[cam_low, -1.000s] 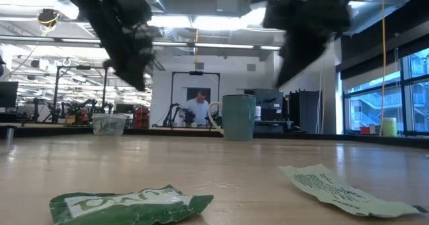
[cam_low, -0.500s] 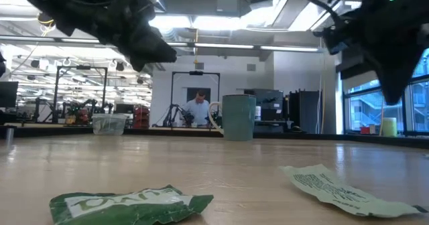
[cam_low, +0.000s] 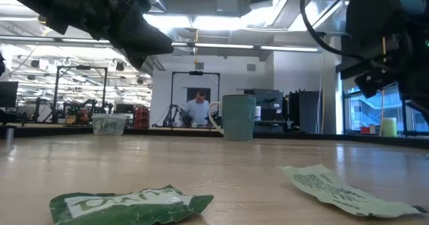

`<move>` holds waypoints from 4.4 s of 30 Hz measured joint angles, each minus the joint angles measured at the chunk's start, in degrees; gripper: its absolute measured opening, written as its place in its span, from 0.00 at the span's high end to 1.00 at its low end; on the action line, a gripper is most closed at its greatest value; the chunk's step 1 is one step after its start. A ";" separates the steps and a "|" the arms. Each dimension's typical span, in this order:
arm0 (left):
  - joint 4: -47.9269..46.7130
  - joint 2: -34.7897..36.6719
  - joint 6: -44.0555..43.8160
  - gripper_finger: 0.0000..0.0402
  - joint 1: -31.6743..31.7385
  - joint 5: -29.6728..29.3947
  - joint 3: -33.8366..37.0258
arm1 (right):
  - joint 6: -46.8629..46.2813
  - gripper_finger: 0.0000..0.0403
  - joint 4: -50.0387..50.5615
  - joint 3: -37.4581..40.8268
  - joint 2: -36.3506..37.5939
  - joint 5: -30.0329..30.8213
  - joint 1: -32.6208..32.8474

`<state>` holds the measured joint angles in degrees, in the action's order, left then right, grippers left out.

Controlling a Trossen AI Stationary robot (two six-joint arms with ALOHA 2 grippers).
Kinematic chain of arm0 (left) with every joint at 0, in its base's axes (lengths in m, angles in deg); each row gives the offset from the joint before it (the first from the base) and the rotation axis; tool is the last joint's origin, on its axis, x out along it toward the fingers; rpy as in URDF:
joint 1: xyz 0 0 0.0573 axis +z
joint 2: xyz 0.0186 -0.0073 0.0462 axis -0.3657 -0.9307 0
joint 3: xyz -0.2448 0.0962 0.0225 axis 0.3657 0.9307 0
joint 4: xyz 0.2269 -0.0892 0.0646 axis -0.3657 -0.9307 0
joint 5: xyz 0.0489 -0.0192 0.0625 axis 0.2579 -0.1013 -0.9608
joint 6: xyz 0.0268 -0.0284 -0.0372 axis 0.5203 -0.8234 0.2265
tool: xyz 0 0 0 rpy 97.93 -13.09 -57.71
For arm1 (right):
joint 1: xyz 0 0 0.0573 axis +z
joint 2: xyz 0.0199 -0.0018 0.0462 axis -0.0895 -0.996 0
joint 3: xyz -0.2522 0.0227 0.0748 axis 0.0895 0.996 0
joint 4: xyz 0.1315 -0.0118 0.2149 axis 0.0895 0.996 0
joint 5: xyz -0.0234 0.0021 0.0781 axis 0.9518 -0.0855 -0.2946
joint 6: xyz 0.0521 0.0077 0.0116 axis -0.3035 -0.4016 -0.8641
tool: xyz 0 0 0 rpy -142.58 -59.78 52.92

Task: Pick and place Stevia / Truvia into bins
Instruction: Put the stevia packet into the transparent bin

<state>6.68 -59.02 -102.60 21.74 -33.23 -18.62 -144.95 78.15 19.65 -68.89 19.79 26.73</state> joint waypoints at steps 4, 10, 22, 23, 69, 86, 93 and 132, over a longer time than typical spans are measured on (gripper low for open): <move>0.02 0.00 -0.16 0.80 0.02 -0.99 0.02 | -0.01 0.80 -2.03 1.58 0.00 0.83 -0.08; 0.01 0.00 -0.16 0.81 0.05 -4.22 0.02 | -0.18 0.81 -4.68 3.55 0.30 0.92 -0.10; 0.00 0.00 -0.32 0.81 0.07 -5.45 0.02 | 3.46 0.99 -3.12 1.71 -0.12 2.69 -0.04; 0.00 0.00 -0.29 0.81 0.07 -5.45 0.02 | 4.44 0.99 -3.36 0.97 -0.15 4.19 -0.01; 13.32 -1.17 35.66 0.81 -11.63 -4.05 0.09 | 48.23 0.99 -78.52 -11.76 -5.09 -6.75 -12.19; 27.55 -15.44 34.30 0.81 -11.38 -0.46 -5.13 | 49.37 0.99 -84.68 -11.78 -8.74 -6.81 -12.23; 26.19 -18.03 34.23 0.81 -11.41 -0.41 -6.93 | 49.37 0.99 -83.52 -11.78 -8.74 -8.17 -12.23; 27.80 -17.66 27.70 0.81 -12.94 3.16 -6.95 | 50.94 0.99 -78.84 -11.78 -8.74 -8.70 -12.23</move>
<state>34.48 -76.68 -74.90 8.81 -30.07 -25.57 -94.00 -0.69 7.87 -77.63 11.09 14.50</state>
